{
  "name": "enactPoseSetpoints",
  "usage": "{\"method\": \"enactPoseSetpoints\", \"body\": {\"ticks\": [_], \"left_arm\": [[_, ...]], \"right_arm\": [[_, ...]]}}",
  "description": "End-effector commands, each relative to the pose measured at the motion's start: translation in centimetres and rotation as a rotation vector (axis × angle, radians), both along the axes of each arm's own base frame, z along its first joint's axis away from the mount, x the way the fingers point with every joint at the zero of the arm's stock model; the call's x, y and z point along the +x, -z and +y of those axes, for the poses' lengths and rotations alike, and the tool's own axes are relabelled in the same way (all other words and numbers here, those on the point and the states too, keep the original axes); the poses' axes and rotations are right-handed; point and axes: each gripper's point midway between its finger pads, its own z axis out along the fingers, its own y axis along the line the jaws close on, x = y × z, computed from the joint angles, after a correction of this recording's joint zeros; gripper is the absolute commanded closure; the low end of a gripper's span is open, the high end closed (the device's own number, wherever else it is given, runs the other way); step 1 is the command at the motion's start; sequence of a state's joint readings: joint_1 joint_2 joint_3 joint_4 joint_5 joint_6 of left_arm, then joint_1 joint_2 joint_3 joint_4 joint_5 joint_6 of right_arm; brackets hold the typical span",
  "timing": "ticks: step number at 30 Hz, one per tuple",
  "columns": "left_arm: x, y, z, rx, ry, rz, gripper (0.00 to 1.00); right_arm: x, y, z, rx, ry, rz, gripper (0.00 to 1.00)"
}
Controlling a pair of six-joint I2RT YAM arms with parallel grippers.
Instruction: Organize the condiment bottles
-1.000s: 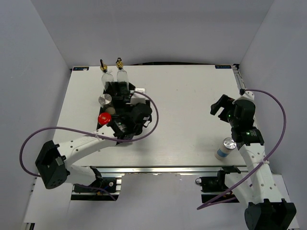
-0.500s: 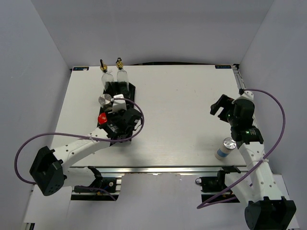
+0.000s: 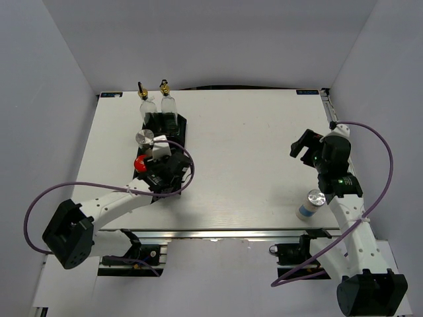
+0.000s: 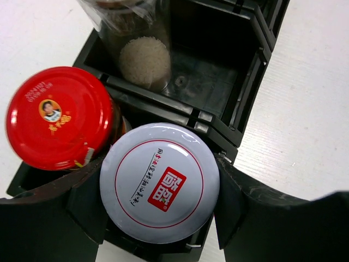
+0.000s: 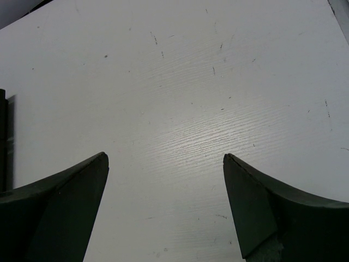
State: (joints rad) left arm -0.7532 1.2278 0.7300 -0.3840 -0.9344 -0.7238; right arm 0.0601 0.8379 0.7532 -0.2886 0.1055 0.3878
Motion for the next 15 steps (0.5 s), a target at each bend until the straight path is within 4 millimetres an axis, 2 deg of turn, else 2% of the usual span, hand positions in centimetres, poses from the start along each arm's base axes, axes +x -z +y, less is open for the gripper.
{"method": "enactPoseSetpoints", "body": {"ticks": [1, 4, 5, 7, 8, 10, 11, 15], "left_arm": [[1.7, -1.7, -0.3, -0.051, -0.051, -0.088, 0.82], [2.1, -1.0, -0.9, -0.059, -0.036, -0.073, 0.71], [2.2, -0.9, -1.0, -0.060, -0.036, -0.069, 0.65], [2.3, -0.7, -1.0, -0.056, -0.036, -0.059, 0.64], [2.4, -0.6, -1.1, -0.054, -0.037, -0.056, 0.59], [2.3, -0.4, -1.0, -0.049, -0.041, -0.045, 0.41], [2.3, -0.3, -1.1, -0.049, -0.035, -0.038, 0.37], [2.0, -0.4, -1.3, -0.068, -0.021, -0.030, 0.11]], "right_arm": [[0.4, -0.7, -0.2, -0.012, 0.003, -0.034, 0.11], [0.4, -0.5, -0.2, -0.014, 0.002, -0.024, 0.11], [0.3, -0.4, -0.2, -0.013, 0.002, -0.022, 0.11], [0.3, -0.5, -0.3, -0.018, 0.005, -0.019, 0.11], [0.2, -0.5, -0.3, -0.017, 0.006, -0.019, 0.11], [0.2, -0.6, -0.4, -0.018, 0.009, -0.021, 0.10], [0.1, -0.5, -0.3, -0.017, 0.007, -0.019, 0.11], [0.0, -0.6, -0.3, -0.013, 0.006, -0.016, 0.11]]}}
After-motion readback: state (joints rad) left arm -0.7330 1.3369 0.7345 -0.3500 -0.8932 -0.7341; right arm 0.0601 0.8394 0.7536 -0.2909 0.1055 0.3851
